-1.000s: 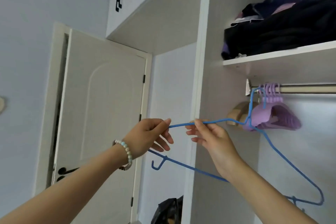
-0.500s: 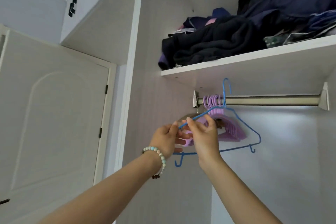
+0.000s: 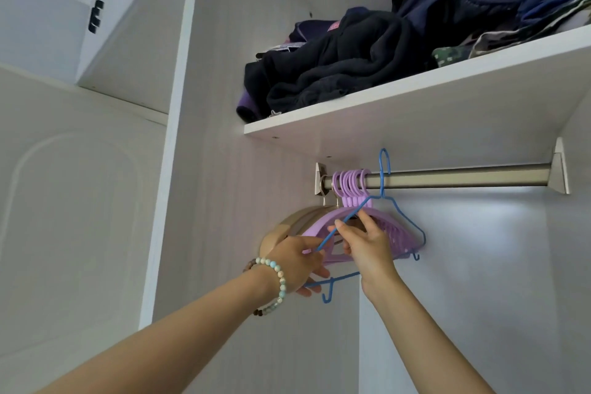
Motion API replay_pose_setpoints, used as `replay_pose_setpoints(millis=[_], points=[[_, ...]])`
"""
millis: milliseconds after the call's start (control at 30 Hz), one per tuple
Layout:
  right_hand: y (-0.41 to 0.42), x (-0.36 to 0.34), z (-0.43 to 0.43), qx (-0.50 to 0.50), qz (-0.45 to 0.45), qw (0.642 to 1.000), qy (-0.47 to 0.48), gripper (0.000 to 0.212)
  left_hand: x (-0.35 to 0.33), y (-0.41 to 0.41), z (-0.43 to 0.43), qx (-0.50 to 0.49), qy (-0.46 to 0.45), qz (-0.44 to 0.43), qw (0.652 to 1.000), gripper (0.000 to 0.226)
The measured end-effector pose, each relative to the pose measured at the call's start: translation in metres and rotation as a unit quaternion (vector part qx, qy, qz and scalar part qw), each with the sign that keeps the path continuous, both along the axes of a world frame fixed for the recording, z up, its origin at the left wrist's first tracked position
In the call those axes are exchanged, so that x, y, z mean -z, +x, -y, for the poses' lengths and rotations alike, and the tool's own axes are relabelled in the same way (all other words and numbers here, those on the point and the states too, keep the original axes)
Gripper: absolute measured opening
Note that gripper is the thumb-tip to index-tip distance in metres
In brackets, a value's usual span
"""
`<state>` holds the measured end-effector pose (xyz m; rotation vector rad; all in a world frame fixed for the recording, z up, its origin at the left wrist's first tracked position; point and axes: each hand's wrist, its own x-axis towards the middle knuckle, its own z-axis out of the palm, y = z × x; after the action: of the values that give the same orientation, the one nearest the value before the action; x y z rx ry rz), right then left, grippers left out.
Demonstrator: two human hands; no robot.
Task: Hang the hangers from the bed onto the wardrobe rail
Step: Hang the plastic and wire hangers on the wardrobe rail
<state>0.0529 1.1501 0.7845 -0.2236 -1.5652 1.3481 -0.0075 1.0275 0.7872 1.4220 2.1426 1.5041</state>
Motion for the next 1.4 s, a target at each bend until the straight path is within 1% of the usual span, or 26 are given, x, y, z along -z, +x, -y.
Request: replay_pose_setpoints(millis=[67,133,433,567,733,867,1067,1200,1300,1400], points=[[-0.003,0.004,-0.003,-0.003,0.001,1.0,-0.003,0.055,0.003,-0.002,-0.003,-0.005,-0.036,-0.016,0.999,0.031],[-0.005,0.007,-0.007,-0.002,0.002,1.0,-0.004,0.06,0.009,-0.002,-0.008,-0.004,-0.049,-0.008,0.999,0.034],[-0.007,0.012,-0.031,0.007,0.058,0.998,0.014,0.065,0.028,-0.005,-0.033,0.027,-0.043,0.063,0.997,0.044],[-0.009,0.014,-0.037,0.008,0.071,0.997,0.01,0.066,0.036,-0.005,-0.041,0.04,-0.027,0.104,0.993,0.044],[-0.012,0.013,-0.039,-0.003,0.065,0.998,-0.015,0.065,0.038,-0.012,-0.043,0.036,0.013,0.092,0.995,0.041],[-0.017,0.01,-0.038,-0.006,0.073,0.996,-0.043,0.065,0.036,-0.013,-0.04,0.014,0.044,0.098,0.994,0.038],[-0.017,0.027,-0.028,-0.017,0.093,0.993,-0.07,0.071,0.04,-0.013,-0.018,0.014,0.009,0.106,0.994,0.035],[-0.013,0.031,-0.01,-0.011,0.088,0.994,-0.066,0.07,0.038,-0.012,-0.001,0.01,0.016,0.106,0.994,0.034],[-0.01,0.033,0.016,-0.003,0.073,0.996,-0.04,0.068,0.04,-0.014,0.021,0.003,0.018,0.09,0.996,0.033],[-0.005,0.032,0.05,0.046,0.071,0.996,0.002,0.065,0.038,-0.02,0.054,-0.003,0.026,0.076,0.997,0.034]])
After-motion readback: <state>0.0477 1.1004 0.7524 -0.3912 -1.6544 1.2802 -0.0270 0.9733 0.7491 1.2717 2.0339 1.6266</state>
